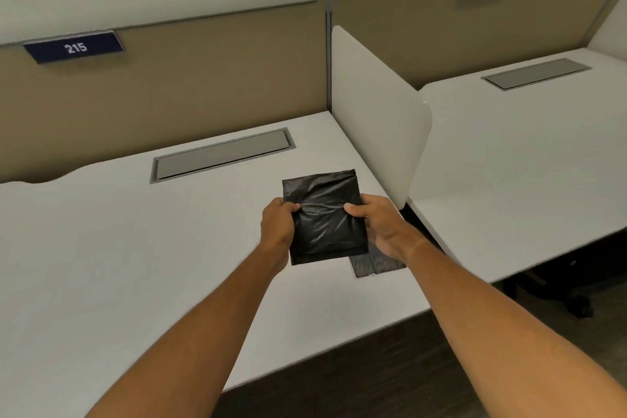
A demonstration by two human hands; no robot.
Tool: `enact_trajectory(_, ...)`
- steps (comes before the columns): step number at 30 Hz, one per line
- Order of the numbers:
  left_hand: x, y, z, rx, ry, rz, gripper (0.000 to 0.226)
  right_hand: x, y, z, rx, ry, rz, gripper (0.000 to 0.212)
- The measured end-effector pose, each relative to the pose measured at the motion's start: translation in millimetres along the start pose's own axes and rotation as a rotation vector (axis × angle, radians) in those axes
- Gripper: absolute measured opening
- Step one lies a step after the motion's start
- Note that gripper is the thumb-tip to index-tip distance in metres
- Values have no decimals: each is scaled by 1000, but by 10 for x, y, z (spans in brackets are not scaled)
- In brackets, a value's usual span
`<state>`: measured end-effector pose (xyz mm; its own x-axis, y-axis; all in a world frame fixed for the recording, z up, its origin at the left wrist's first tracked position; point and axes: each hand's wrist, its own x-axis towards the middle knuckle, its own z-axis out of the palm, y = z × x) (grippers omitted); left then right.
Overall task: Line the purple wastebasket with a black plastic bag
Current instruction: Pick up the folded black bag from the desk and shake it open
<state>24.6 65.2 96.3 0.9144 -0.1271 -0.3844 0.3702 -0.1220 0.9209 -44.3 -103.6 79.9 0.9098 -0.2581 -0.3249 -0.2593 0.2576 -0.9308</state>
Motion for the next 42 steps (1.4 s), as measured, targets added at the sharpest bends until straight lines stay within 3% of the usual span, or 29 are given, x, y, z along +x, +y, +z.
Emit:
enact_trajectory(2,-46,28,-217,112,66,59,12,-49,-100,228,-62,-3,-41,23)
enact_trajectory(5,-182,96,-538,257,180,153,46,-141,-196,601,-182,2,-123,15)
enact_trajectory(7,-310,160,-745,317,266,236,53,-211,-222,881,-289,9,-182,6)
enact_trajectory(14,-645,364,-1544,152,133,299,34,-470,-316,2031,-543,-88,-372,15)
enact_trajectory(21,-680,397,-2594,99,146,330,24,-669,-197,3103,-414,-169,-323,22)
enact_trajectory(28,-629,305,-3439,6,138,275,29,-767,66,3928,-397,-160,-341,29)
enact_trajectory(35,-623,283,-3839,-46,120,256,29,-728,139,4211,-433,-21,-353,17)
enact_trajectory(38,-596,334,-4053,9,184,274,36,-644,10,4027,-362,64,-302,19)
enact_trajectory(42,-562,375,-4383,32,282,264,39,-607,-183,3697,-333,59,-245,18)
